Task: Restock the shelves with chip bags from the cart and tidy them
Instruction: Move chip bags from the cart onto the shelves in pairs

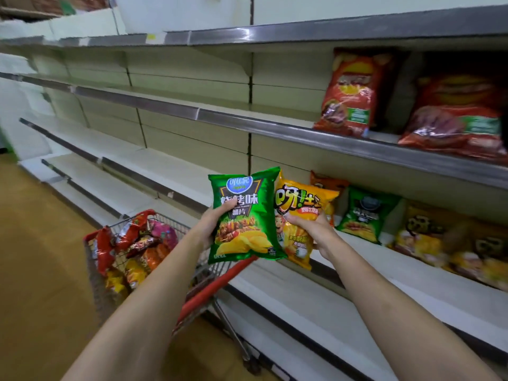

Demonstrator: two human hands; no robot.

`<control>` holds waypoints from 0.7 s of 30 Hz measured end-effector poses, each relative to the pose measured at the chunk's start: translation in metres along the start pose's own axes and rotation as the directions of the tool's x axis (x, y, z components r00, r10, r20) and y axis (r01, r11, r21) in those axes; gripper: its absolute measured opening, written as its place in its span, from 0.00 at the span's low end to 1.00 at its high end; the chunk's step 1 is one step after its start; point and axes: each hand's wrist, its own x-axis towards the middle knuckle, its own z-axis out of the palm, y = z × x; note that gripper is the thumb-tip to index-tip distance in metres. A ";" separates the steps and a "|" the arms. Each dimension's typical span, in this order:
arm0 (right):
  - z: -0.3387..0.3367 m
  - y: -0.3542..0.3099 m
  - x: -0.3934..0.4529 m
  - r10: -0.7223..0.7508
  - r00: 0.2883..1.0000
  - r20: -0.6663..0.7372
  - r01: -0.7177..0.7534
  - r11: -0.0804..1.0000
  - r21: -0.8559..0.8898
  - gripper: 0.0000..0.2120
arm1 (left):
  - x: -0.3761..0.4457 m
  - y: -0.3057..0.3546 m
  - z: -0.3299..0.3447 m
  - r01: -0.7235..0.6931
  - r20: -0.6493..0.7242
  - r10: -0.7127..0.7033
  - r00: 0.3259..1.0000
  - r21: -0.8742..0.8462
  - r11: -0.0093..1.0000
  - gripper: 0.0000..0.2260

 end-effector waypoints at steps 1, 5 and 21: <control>-0.012 0.003 -0.003 0.008 1.000 -0.027 -0.009 1.000 -0.010 0.34 | 0.003 -0.005 0.012 -0.002 0.005 0.002 1.000 0.028 1.000 0.28; -0.058 0.010 -0.019 0.030 0.991 -0.128 -0.037 0.998 -0.053 0.39 | 0.015 -0.023 0.058 -0.023 0.049 0.018 0.999 0.103 0.994 0.31; -0.172 0.051 -0.063 0.094 0.899 -0.427 -0.152 0.983 -0.104 0.38 | 0.037 -0.079 0.174 0.102 0.155 -0.163 0.974 0.340 0.935 0.51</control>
